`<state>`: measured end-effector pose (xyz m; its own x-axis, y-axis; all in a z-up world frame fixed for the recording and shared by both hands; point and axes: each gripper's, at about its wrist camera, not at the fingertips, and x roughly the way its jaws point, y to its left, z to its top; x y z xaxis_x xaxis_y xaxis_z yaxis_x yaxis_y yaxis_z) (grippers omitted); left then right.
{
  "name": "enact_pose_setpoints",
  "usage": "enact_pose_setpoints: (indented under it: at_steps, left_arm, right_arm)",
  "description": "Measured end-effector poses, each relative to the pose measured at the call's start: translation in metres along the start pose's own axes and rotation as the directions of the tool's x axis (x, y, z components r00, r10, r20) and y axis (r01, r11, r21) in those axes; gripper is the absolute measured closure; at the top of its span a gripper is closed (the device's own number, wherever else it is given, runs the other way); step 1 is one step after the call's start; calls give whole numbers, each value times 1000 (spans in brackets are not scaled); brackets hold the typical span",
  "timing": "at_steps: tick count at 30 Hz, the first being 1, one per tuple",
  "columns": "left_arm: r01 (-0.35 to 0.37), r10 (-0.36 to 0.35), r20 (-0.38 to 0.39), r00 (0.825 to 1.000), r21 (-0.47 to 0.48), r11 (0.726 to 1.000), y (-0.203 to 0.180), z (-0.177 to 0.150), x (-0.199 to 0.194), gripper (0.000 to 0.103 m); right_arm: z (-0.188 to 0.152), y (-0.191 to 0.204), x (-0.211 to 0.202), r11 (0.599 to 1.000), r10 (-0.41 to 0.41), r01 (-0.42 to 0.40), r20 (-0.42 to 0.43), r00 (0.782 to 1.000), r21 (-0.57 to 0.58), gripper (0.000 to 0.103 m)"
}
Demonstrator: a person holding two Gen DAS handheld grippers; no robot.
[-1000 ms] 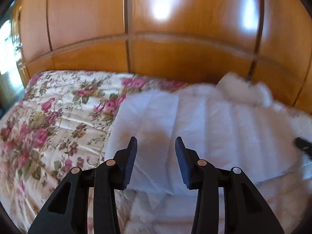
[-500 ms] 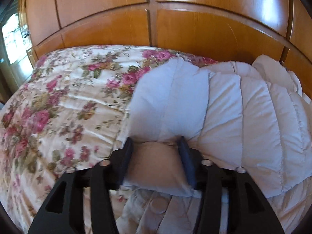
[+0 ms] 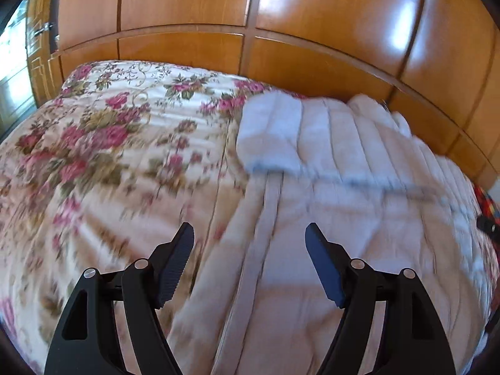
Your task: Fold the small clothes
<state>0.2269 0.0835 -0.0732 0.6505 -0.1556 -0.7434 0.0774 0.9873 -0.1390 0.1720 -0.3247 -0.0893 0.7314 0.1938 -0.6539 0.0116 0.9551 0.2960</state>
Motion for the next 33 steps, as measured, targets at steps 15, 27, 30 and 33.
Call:
enact_pose_setpoints:
  at_steps: [15,27,30,33]
  left_arm:
    - [117,-118,-91,989,-23,993,43,-85,-47,30]
    - [273,-276,-144,950,-45,961,52,-115,-59,46]
    - [296,-296,-162,941,-27,955,50,-119,-62,53]
    - [351,-357,-175,917,-67,934,55,-124,-63,56]
  right_arm:
    - [-89,-92,-106,981,-16,20,-25,1000,193,30]
    - [-156,-148,-114,852,314,-273,-17,949,447,35]
    - [-165,-140,-112,845,365,-320,-25,931,428,42]
    - [-173,-133,-112,831,411,-362,-28,911,423,45]
